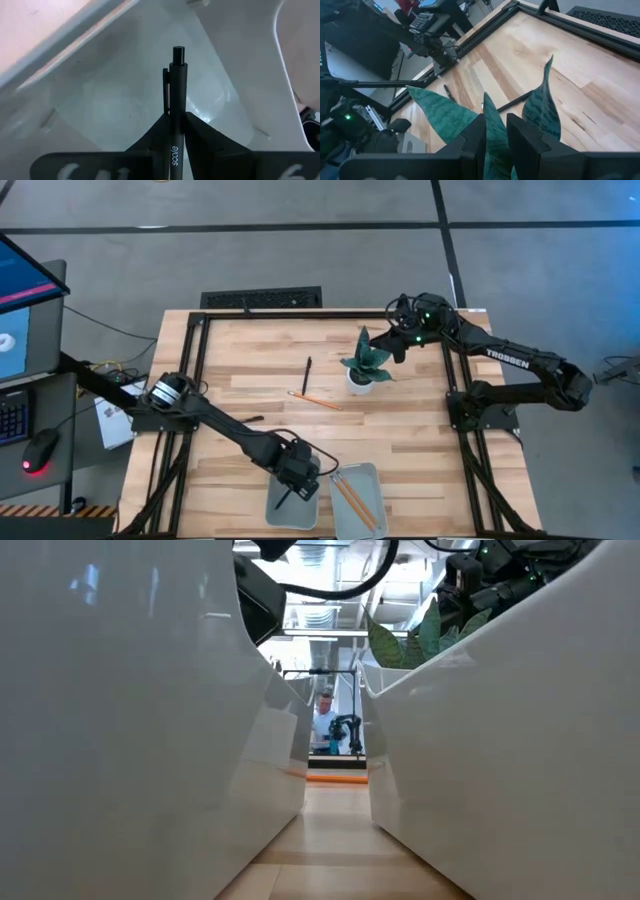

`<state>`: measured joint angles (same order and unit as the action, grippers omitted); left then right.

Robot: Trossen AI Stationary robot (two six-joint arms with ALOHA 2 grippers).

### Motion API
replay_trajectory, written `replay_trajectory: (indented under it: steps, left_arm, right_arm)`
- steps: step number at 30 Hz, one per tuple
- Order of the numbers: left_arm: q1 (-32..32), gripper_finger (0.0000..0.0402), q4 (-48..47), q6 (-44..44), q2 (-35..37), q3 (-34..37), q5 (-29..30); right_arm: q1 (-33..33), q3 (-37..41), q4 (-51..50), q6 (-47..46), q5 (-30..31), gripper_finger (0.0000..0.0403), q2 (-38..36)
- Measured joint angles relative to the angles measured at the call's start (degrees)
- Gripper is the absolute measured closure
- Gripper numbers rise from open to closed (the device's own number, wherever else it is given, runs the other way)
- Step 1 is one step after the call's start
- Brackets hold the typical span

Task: Sort pens & pencils
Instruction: Put the top left pen into the left gray bin

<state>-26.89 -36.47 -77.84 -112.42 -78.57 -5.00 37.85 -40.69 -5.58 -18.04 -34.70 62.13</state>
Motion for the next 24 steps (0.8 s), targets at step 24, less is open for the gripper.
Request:
replay_trajectory:
  steps: [24]
  left_arm:
    - [0.0, 0.0342, 1.6, 3.0, 0.0, 0.0, -1.2]
  right_arm:
    - [0.0, 0.0, 0.0, 0.0, -1.5, 0.0305, 0.0]
